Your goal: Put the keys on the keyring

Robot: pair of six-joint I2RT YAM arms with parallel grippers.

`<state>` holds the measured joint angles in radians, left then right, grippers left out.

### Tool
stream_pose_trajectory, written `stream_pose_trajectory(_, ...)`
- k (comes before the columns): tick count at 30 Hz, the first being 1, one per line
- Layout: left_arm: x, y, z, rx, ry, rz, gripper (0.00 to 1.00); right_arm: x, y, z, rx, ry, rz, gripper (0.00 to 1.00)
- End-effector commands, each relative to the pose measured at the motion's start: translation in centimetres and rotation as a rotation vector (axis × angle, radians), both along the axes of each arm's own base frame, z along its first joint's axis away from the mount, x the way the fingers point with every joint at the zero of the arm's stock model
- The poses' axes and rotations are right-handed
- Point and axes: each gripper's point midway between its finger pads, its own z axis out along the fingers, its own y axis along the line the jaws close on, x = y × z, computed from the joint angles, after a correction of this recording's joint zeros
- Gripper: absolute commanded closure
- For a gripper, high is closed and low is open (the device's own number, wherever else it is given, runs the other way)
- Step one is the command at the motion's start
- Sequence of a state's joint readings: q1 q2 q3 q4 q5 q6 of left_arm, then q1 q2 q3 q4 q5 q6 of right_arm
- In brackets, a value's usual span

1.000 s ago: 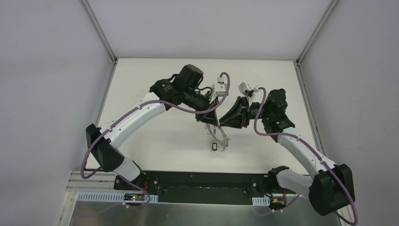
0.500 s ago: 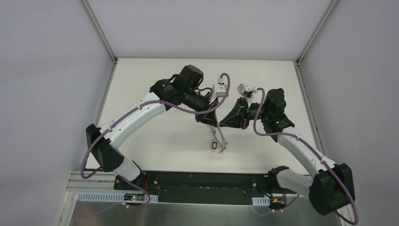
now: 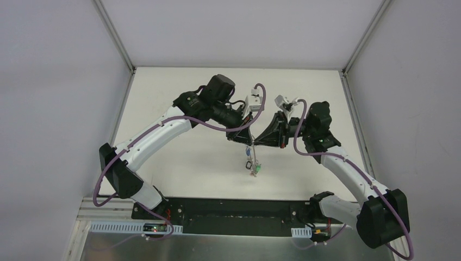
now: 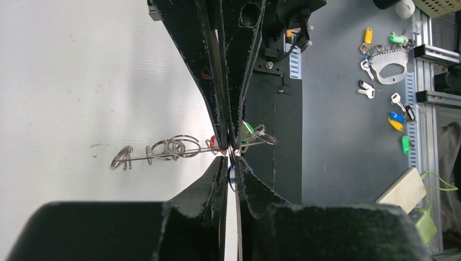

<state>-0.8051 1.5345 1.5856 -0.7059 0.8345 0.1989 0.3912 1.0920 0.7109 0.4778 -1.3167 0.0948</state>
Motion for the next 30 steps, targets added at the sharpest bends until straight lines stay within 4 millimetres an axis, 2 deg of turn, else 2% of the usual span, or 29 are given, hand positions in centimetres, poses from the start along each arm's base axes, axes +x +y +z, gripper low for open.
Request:
stream_pose_trajectory(1, 0.5, -0.3, 2.3, -0.074, -0.087, 0.006, 0.88, 0.4, -0.3, 3.5, 0.067, -0.100, -0.023, 1.00)
stream_pose_trajectory(21, 1.1, 0.7, 2.9, -0.112, -0.073, 0.057, 0.67, 1.3, -0.9, 3.6, 0.076, -0.108, -0.069, 1.00)
stream_pose_trajectory(24, 1.2, 0.6, 2.8, -0.109, -0.073, 0.056, 0.68, 1.3, -1.0, 3.6, 0.077, -0.107, -0.072, 1.00)
stream_pose_trajectory(30, 1.4, 0.1, 2.5, -0.106, -0.043, 0.048, 0.80, 1.3, -1.1, 3.7, 0.077, -0.106, -0.074, 1.00)
